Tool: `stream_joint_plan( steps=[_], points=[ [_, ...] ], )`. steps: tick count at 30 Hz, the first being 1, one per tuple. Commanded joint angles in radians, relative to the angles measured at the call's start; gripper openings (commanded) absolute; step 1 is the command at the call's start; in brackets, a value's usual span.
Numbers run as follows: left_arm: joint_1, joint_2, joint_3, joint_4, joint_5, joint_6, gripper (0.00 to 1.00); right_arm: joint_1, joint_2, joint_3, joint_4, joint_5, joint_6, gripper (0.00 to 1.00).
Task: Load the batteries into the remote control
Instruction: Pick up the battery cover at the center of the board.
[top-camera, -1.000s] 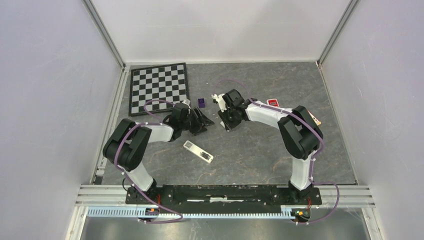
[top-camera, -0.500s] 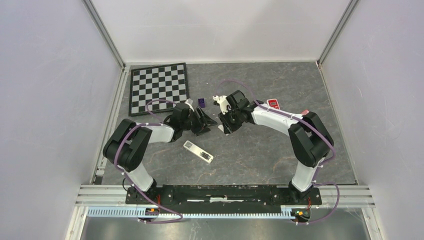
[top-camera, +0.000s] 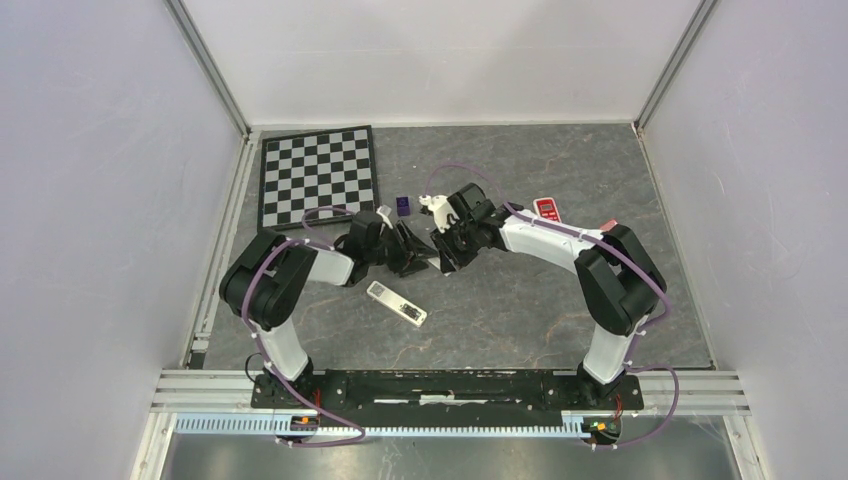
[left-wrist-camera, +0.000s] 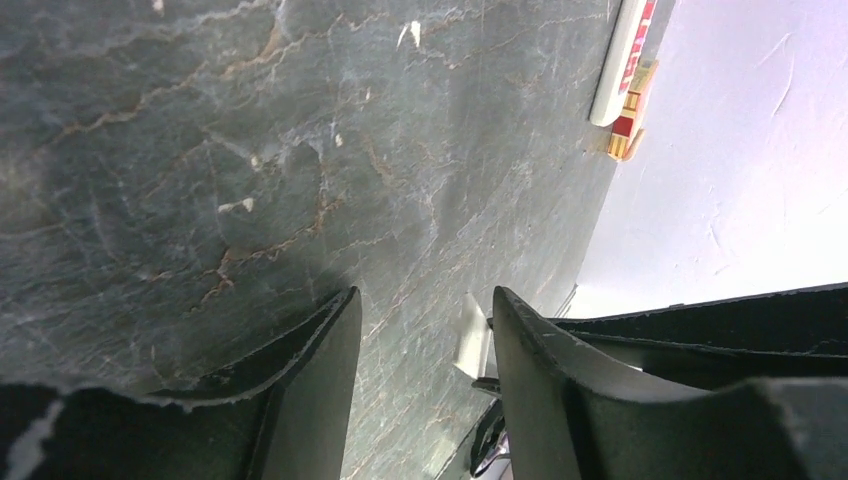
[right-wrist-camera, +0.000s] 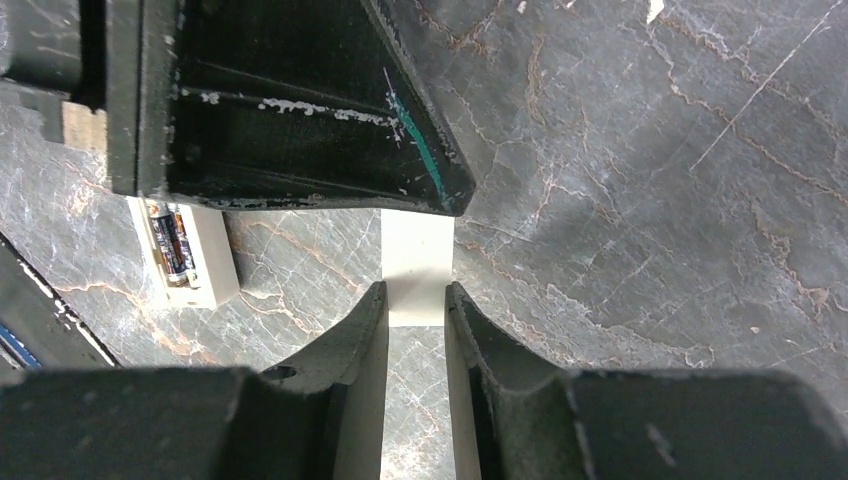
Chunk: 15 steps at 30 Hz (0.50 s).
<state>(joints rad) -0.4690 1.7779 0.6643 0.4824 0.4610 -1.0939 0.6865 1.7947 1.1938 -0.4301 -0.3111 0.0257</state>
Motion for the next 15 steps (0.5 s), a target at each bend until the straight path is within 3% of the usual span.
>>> stream_joint_plan(
  steps=[1, 10, 15],
  points=[
    [-0.010, 0.027, -0.043, 0.086, 0.039, -0.100, 0.52, 0.007, 0.010, 0.031, 0.028, -0.040, -0.002, 0.29],
    [-0.010, 0.059, -0.070, 0.181, 0.074, -0.178, 0.22, 0.014, 0.057, 0.063, 0.053, -0.048, 0.007, 0.29],
    [-0.010, 0.065, -0.078, 0.180, 0.056, -0.177, 0.17, 0.016, 0.058, 0.050, 0.064, 0.001, 0.004, 0.31]
  ],
)
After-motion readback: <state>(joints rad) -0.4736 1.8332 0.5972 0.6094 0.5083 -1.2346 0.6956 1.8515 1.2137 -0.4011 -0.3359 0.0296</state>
